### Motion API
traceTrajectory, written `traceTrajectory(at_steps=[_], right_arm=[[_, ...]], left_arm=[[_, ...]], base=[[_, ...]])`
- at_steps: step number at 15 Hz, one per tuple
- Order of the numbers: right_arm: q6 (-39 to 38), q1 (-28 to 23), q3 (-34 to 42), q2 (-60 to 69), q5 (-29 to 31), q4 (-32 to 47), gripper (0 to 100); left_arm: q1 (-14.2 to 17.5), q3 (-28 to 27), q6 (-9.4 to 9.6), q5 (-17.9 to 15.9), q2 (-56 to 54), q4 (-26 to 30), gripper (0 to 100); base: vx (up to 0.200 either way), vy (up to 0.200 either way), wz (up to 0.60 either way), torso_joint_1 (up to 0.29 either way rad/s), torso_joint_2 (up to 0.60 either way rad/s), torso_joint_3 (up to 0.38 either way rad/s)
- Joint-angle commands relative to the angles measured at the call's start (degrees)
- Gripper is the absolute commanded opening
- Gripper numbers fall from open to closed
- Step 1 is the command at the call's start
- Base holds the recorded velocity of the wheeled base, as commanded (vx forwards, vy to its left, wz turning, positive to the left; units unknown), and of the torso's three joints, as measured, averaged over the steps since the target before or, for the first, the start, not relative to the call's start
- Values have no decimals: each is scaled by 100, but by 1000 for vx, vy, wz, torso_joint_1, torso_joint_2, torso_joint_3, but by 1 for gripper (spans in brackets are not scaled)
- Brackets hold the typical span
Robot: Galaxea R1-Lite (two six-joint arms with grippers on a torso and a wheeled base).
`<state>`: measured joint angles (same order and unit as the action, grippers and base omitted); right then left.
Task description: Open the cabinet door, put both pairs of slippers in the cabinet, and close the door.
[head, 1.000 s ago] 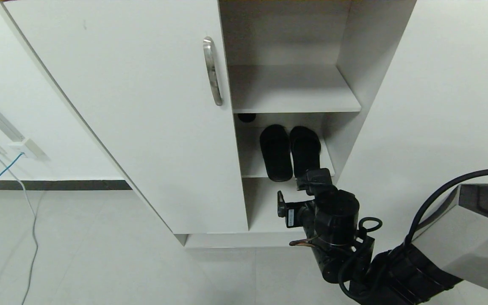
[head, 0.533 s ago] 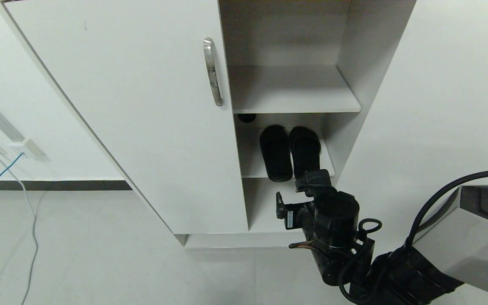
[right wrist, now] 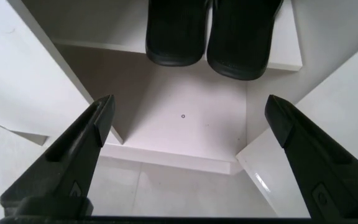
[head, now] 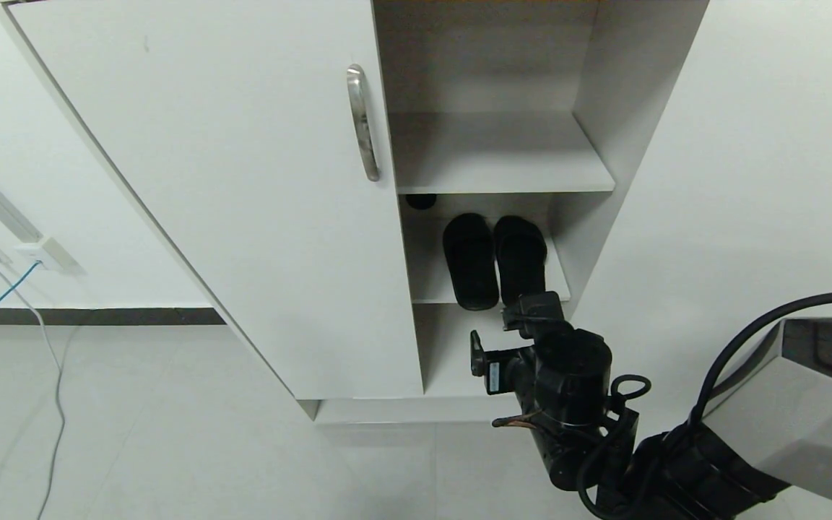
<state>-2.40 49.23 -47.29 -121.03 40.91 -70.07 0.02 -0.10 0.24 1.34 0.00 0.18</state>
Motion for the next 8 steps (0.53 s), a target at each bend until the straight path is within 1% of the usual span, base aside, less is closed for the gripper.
traceTrajectory(at_steps=[1, 8], right_arm=[[3, 17, 9, -35, 5, -7, 100], [12, 17, 53, -44, 5, -7, 100]], left_arm=[[6, 1, 2, 7, 9, -1, 0], [6, 1, 2, 7, 0, -1, 0]], base=[[0, 0, 0, 2, 2, 95], [0, 0, 0, 1, 4, 186]])
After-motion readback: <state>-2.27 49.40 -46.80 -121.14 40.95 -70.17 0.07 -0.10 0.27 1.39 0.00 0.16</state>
